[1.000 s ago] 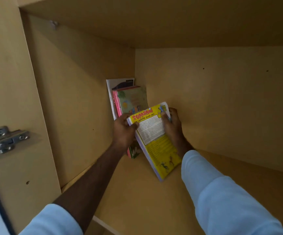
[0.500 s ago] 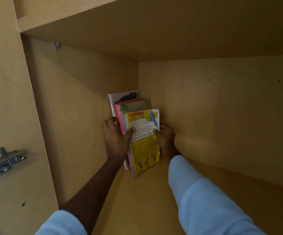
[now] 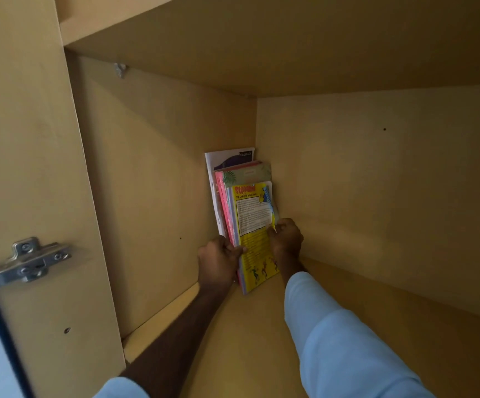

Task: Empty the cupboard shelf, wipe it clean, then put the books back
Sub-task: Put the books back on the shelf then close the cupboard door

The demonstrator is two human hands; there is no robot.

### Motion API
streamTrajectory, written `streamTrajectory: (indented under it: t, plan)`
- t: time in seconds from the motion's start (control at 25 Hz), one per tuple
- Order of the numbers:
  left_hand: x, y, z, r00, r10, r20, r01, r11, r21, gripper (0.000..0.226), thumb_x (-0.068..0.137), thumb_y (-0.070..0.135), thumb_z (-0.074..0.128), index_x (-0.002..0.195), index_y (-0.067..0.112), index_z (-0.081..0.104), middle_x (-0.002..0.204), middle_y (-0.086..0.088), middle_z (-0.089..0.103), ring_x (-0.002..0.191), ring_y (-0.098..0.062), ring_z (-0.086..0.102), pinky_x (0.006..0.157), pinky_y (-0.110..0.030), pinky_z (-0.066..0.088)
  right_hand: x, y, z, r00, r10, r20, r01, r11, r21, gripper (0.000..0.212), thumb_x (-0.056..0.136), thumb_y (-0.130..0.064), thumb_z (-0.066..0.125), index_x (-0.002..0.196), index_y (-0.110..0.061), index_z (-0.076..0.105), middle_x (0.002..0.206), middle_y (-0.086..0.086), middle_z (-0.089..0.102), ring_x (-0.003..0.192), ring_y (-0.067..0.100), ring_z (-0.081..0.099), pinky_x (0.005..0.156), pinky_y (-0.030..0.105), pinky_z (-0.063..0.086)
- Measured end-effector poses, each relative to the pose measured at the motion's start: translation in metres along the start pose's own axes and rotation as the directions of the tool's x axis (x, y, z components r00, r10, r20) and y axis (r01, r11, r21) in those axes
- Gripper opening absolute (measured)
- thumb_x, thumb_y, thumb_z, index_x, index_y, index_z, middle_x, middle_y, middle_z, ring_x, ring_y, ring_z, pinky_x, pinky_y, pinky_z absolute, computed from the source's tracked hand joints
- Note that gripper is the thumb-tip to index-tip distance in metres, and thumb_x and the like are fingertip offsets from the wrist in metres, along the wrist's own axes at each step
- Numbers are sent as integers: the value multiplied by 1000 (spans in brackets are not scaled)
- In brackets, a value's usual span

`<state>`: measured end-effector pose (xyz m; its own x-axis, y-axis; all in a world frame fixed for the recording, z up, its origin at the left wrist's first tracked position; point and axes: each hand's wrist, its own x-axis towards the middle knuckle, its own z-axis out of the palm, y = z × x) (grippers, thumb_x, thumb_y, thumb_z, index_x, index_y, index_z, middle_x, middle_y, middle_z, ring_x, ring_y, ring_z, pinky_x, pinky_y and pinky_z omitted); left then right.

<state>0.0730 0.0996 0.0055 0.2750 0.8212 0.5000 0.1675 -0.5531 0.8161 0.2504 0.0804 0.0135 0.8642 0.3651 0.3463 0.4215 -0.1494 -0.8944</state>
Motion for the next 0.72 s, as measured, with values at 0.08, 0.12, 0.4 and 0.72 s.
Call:
streamTrajectory:
  t: [0.08,0.12,0.4,0.72]
  plan:
    - [0,3,2,1000,2,-9,-2,1000,14,29,81,26,83,67,14,61,55,0,66,46,-13,65,50,-40,57,-7,4,0,1000,-30,-2,30,999,-37,36,89,-19,76,121,-4,67,118,17,71,110,34,66,90,39,54]
    - [-2,5,3,1000,5,-15,-5,1000,25,29,81,26,84,67,14,61,56,1,66,48,-13,65,51,-39,58,-11,5,0,999,-47,12,48,997,-61,35,92,-19,72,123,-5,67,121,17,70,113,34,65,92,38,53]
    - [-4,7,0,1000,19,-3,-19,998,68,31,81,30,83,71,13,59,62,-1,66,54,-17,66,53,-38,56,-26,5,-2,970,-141,196,177,967,-183,43,104,-30,52,143,-11,55,142,13,59,131,35,54,105,38,45]
    - [-11,11,-66,930,367,23,-346,851,395,78,98,58,43,156,7,25,162,-14,31,147,-26,33,118,-37,29,-49,-42,-9,848,-523,88,523,797,-303,60,103,-40,29,157,-14,29,165,9,29,153,27,24,118,49,28]
